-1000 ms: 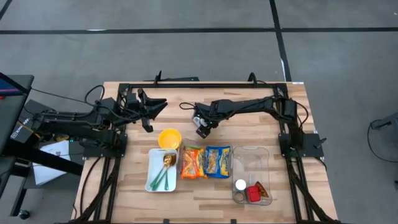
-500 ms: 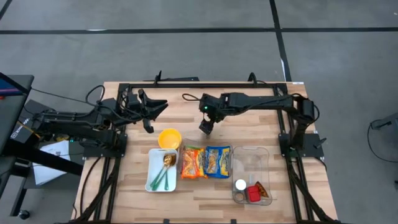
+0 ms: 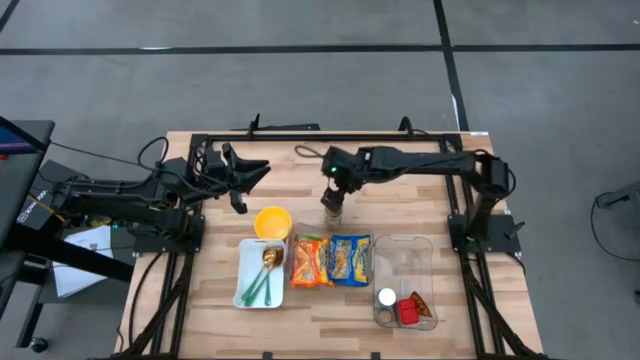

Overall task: Pick & Place Food Item
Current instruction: Put the golden seasoning bottle into the right transparent bin

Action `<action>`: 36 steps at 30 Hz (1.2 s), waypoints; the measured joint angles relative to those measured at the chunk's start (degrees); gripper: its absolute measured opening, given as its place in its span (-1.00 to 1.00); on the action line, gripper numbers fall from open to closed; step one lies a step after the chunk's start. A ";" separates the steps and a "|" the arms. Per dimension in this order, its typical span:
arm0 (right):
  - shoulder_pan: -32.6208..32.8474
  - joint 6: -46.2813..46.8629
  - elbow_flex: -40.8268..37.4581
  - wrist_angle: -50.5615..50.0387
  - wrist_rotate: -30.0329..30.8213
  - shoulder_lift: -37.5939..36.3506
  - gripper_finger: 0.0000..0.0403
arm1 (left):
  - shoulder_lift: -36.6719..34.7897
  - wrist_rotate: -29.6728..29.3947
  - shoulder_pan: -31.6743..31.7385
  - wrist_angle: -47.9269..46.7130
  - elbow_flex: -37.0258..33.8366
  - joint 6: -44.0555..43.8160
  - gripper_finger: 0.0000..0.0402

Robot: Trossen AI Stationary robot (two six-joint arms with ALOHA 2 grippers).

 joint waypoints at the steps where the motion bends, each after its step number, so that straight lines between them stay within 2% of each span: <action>1: -0.02 -0.04 0.01 -0.23 0.01 -1.10 0.34 | -0.01 0.00 0.00 0.00 0.00 0.01 -0.62; 5: 0.60 -1.35 0.08 -0.27 -0.10 -4.71 0.34 | 0.00 -0.01 0.00 0.00 0.00 0.14 -0.62; 13: 1.22 3.94 0.11 -0.76 -8.15 -12.96 0.35 | -0.02 -0.01 0.00 -0.02 0.00 0.23 -0.62; 19: 0.49 9.51 0.11 -2.08 -15.04 -14.93 0.58 | 0.00 0.00 0.00 -0.04 0.00 0.25 -0.62; 23: 0.57 9.61 0.17 -2.16 -14.87 -13.72 0.81 | -0.02 0.01 0.00 -0.04 0.00 0.25 -0.62; 26: 1.21 9.86 0.19 -2.75 -13.08 -11.48 0.90 | -0.01 0.27 0.00 -0.02 0.00 0.25 -0.62; 31: 3.06 10.11 4.16 -5.95 -10.19 -6.02 0.93 | 0.00 1.32 0.00 -0.04 0.00 -0.05 -0.62; 36: 4.50 6.80 14.05 -17.40 -3.66 1.31 0.93 | 0.00 2.18 0.00 0.00 0.00 -0.26 -0.62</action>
